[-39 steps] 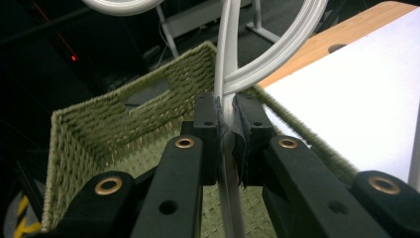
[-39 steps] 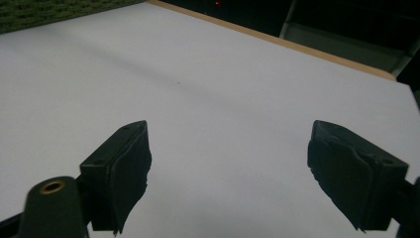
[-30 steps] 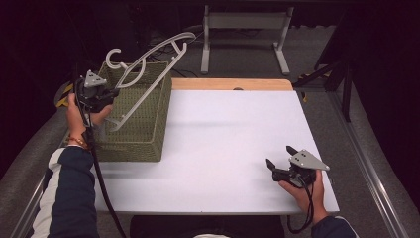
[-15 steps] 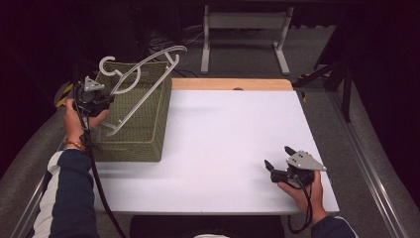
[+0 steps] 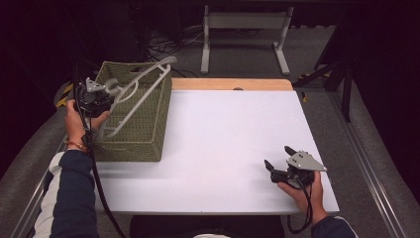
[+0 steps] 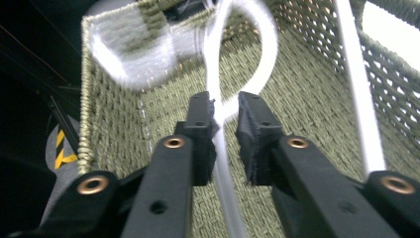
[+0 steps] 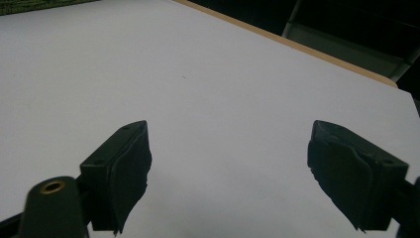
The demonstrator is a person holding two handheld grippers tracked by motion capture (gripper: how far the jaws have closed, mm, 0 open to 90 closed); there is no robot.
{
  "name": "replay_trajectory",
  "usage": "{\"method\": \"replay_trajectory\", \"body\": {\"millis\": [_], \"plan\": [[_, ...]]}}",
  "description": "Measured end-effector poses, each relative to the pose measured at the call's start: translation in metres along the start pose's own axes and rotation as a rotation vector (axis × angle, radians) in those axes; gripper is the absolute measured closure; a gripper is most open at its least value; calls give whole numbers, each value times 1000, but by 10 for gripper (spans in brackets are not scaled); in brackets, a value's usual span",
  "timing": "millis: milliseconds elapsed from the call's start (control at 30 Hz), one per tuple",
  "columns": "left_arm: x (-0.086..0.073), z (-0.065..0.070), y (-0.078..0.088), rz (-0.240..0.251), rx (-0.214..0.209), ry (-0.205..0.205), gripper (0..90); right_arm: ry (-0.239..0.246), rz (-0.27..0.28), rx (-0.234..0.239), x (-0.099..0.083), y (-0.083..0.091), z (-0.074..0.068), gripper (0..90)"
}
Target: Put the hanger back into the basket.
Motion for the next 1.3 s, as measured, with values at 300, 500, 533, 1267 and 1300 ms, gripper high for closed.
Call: {"method": "replay_trajectory", "body": {"millis": [300,500,533,1267,1300], "plan": [[13,12,13,75,-27,-7,666,11,5,-2,1,1,-1,175],[23,21,24,144,-51,6,564,13,3,1,1,0,-2,175],[25,25,28,158,-65,7,564,14,5,0,1,0,-2,175],[47,82,75,381,-204,43,101,20,2,-1,1,0,-3,175],[47,84,77,389,-209,42,99,21,1,0,1,0,-3,175]]}}
Point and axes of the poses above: each handheld gripper's, and its own axes: y roughly backward along the jaws, x roughly out of its top, z roughly to its right, the point moved 8 cm from there along -y, roughly forward along the jaws, and after that the axes turned 14 degrees about x, right-handed, at the moved point
